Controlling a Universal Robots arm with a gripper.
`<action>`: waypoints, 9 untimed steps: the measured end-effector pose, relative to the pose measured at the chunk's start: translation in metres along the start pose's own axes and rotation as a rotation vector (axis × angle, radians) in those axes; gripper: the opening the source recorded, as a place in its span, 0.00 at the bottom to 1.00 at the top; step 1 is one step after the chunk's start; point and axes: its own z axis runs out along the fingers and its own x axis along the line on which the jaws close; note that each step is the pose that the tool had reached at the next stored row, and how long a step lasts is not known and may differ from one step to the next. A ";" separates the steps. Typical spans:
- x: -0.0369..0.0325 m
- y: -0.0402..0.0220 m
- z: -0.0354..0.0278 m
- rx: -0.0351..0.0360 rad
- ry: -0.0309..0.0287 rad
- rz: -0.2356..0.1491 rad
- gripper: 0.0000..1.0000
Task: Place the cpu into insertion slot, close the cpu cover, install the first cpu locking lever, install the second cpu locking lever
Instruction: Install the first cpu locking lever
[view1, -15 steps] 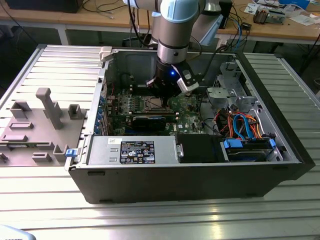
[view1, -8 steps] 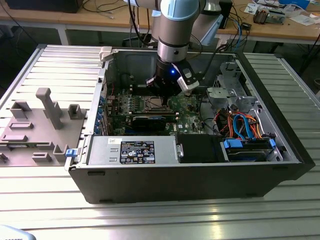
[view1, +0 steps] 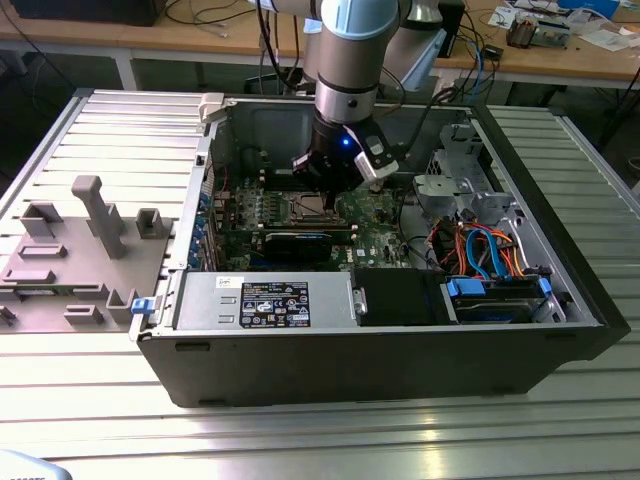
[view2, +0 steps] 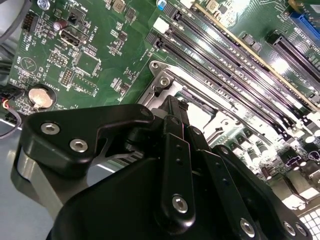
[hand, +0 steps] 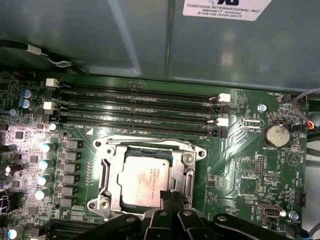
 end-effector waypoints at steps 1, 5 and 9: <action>0.0000 0.0000 -0.0011 0.0000 0.0000 0.000 0.11; 0.0001 0.0003 -0.0073 -0.0001 -0.0001 0.000 0.11; 0.0002 0.0006 -0.0146 -0.0001 0.0000 0.000 0.11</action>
